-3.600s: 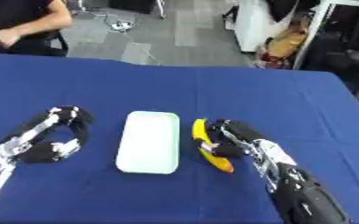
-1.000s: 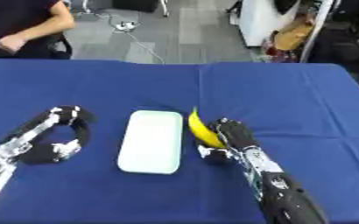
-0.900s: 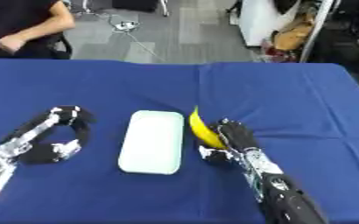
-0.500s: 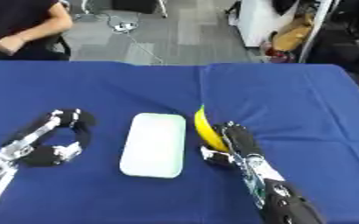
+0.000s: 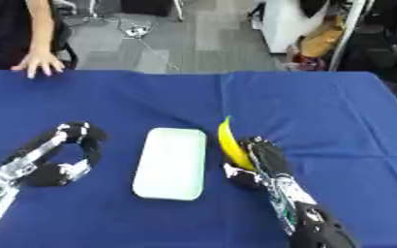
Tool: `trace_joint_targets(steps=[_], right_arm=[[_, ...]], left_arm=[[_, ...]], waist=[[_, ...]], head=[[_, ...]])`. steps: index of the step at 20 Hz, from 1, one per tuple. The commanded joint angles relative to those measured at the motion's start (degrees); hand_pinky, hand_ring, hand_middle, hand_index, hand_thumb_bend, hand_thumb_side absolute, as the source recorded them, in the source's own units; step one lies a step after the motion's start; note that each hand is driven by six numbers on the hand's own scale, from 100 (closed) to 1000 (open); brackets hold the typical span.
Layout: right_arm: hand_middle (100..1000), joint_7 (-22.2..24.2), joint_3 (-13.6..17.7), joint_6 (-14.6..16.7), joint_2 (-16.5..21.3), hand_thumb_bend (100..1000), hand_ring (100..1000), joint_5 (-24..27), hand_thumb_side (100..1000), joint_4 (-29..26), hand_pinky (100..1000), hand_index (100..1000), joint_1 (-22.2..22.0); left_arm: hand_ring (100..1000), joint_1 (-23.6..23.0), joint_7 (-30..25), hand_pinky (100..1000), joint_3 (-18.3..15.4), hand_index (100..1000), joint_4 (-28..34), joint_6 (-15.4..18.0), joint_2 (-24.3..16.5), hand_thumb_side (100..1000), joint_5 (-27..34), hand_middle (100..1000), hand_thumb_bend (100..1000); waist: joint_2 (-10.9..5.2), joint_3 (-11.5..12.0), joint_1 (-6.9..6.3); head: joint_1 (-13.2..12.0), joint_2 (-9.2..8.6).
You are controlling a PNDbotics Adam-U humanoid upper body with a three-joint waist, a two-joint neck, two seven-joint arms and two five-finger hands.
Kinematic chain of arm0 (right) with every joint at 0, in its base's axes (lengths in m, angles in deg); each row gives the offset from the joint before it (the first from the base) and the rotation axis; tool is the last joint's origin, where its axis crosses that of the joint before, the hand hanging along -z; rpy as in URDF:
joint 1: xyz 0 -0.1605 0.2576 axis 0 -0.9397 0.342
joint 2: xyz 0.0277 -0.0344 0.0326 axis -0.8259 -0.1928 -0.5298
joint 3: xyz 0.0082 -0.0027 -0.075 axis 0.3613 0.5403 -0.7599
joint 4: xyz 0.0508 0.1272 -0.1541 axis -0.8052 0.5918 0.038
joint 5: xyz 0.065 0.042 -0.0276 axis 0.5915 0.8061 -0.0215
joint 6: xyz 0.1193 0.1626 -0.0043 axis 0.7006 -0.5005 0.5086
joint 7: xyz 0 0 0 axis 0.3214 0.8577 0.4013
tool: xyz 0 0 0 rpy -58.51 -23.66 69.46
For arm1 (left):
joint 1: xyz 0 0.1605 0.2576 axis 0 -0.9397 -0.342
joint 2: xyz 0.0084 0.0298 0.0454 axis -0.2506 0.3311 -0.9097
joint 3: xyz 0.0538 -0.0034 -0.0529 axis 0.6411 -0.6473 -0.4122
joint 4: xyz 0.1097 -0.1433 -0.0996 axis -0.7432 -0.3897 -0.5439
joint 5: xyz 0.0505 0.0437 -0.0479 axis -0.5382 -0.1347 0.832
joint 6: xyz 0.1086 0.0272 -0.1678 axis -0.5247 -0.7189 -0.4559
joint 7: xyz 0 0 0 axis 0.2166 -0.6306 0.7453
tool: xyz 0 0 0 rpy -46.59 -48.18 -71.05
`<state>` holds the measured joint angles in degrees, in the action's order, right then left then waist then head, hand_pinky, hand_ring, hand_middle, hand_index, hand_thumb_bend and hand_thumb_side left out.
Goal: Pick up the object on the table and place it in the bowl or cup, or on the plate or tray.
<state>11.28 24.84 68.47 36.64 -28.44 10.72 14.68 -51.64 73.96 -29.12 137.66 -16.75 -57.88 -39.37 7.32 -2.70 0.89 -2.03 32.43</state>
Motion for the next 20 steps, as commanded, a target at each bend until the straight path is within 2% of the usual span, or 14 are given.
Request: trace_joint_targets(steps=[1,5,9,13,20], right_arm=[[291,1.3,-0.7,1.0,2.1,100,167,1.5,525,-1.5,100,471,0.6],[290,5.4,-2.8,2.8,5.1,100,159,8.5,523,-10.1,100,471,3.6],[288,9.1,-4.4,0.9,7.2,100,157,15.4,525,-18.8,100,468,5.4],[287,10.7,-5.3,-0.3,7.6,100,158,16.4,519,-20.8,100,467,5.0],[286,11.0,-5.6,-0.3,7.2,100,158,15.9,517,-20.9,100,465,4.8]], left_arm=[[625,1.1,0.1,540,-0.1,757,0.9,0.2,-0.8,669,0.3,704,100],[625,1.0,0.1,540,0.0,757,0.8,0.2,-1.0,668,0.3,704,100],[625,0.7,0.0,540,0.0,757,0.6,0.2,-1.0,669,0.3,705,100],[630,0.7,0.0,541,0.0,757,0.5,0.3,-1.0,668,0.3,705,100],[632,0.7,-0.1,541,0.1,757,0.6,0.3,-1.0,668,0.3,706,100]], waist=[[-0.56,-0.2,-0.31],[-1.01,-0.3,-0.1],[-1.28,-0.4,-0.02],[-1.28,-0.3,-0.05],[-1.19,0.0,-0.15]], head=[[0.2,-0.81],[0.2,-0.79],[0.4,-0.91],[0.4,-1.12],[0.5,-1.11]])
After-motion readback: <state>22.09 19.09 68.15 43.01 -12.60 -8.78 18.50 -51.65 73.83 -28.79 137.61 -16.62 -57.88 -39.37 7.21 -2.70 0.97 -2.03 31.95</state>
